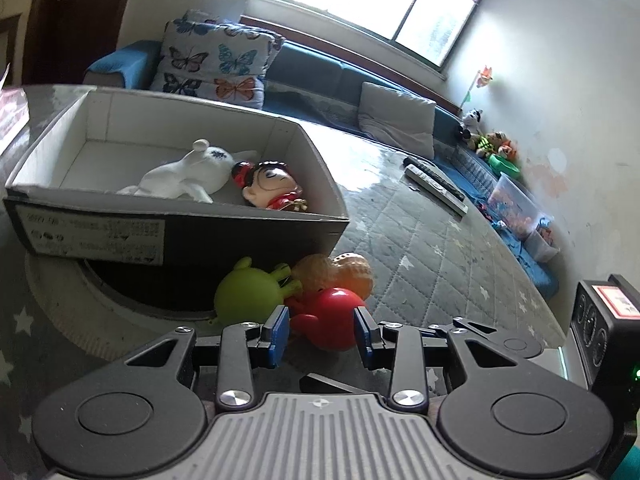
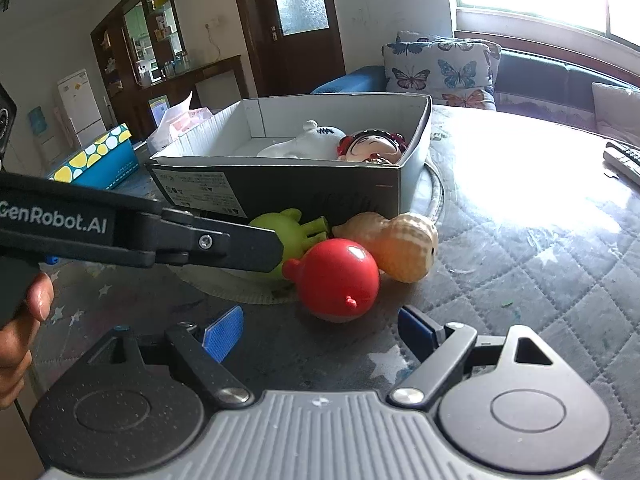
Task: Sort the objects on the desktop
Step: 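Move the left gripper down to the red round toy and grasp it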
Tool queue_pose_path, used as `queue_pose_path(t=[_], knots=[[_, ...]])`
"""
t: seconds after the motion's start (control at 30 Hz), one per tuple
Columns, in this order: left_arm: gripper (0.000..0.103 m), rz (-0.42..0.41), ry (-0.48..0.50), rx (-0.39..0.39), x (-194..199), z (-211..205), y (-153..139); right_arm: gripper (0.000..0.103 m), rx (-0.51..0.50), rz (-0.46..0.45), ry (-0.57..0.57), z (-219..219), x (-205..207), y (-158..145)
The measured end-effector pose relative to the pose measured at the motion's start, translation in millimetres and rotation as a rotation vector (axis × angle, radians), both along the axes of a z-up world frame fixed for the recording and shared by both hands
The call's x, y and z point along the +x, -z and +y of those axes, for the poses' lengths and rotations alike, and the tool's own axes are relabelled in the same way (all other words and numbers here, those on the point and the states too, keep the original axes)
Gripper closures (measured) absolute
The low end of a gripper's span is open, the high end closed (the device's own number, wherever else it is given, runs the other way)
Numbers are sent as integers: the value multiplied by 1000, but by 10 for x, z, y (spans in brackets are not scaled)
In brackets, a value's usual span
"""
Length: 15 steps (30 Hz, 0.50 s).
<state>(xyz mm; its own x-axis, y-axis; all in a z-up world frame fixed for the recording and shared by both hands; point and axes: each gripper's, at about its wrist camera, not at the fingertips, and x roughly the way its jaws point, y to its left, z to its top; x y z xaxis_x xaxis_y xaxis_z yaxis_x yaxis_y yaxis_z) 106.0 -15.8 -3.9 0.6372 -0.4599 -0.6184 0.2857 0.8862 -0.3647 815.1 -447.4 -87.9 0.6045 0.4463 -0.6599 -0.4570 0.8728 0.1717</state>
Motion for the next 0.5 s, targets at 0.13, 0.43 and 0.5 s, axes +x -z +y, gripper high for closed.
queue_pose_path(t=[0.13,0.43,0.5], knots=[[65,-9,32,20,34,-72,-1,17,7,10,6,-20,51,17],[65,11,76,45,169,-196,74,24,14,21,6,-53,173,35],[65,21,76,43,201,-202,96,27,16,22,7,-59,203,45]])
